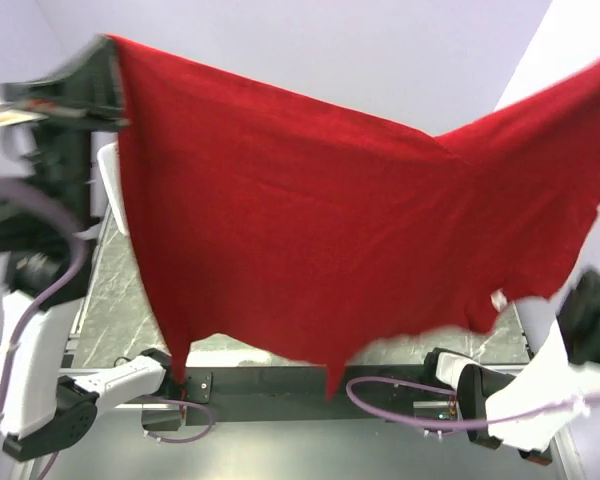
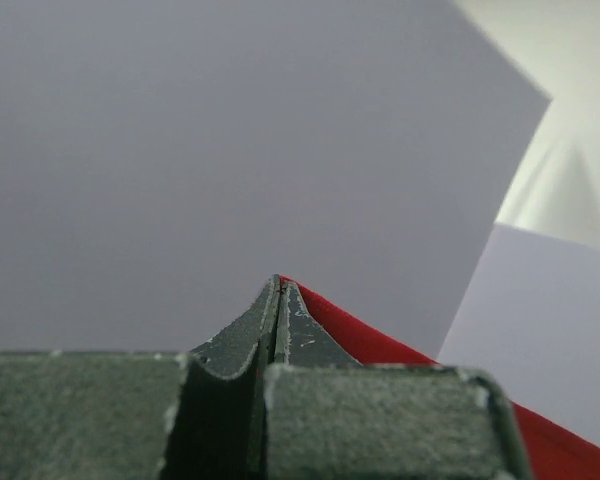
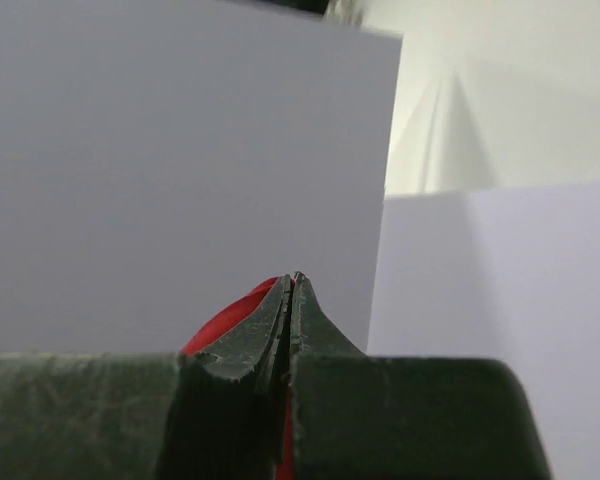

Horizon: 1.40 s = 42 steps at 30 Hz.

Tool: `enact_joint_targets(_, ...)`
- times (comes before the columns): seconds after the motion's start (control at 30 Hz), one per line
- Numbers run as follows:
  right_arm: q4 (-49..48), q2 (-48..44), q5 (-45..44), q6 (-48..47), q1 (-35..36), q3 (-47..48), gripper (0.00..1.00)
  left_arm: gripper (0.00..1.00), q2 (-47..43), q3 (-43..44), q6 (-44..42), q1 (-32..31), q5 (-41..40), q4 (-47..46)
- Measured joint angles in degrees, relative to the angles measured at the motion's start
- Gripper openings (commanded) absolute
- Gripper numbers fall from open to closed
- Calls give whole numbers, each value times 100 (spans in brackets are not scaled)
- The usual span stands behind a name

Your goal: Fold and stack the t-shirts

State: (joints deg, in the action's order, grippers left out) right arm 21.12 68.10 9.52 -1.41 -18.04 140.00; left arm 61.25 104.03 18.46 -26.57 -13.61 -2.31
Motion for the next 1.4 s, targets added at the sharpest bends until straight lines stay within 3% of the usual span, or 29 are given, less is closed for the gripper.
enact_joint_targets(0.1,-74,0,319,-33,0,-1012,0,1,146,-575,-17,0,-284,-66)
enact_joint_targets(0.3,-450,105,1014,-144,105,-4124,0,1,968,-2035,98,42,-568,-376)
enact_joint_targets(0.47,-933,623,1005,-343,330,-6426,0,0,2610,-2612,286,184,-577,-479)
enact_joint_targets(0.57,-1143,1075,866,-463,575,-7075,0,0,3689,-2439,389,269,-605,-393)
enact_joint_targets(0.77,-1582,2446,249,-577,944,-6900,0,0,5624,-1207,671,420,-616,107)
enact_joint_targets(0.87,-1611,3005,-214,-568,933,-6496,0,1,6179,-566,778,487,-566,348)
enact_joint_targets(1.1,-1720,3121,-804,-501,791,-5984,0,0,6450,37,988,616,-376,431)
enact_joint_targets(1.4,-1705,3121,-907,-415,715,-5731,0,1,6660,197,1099,688,-271,439)
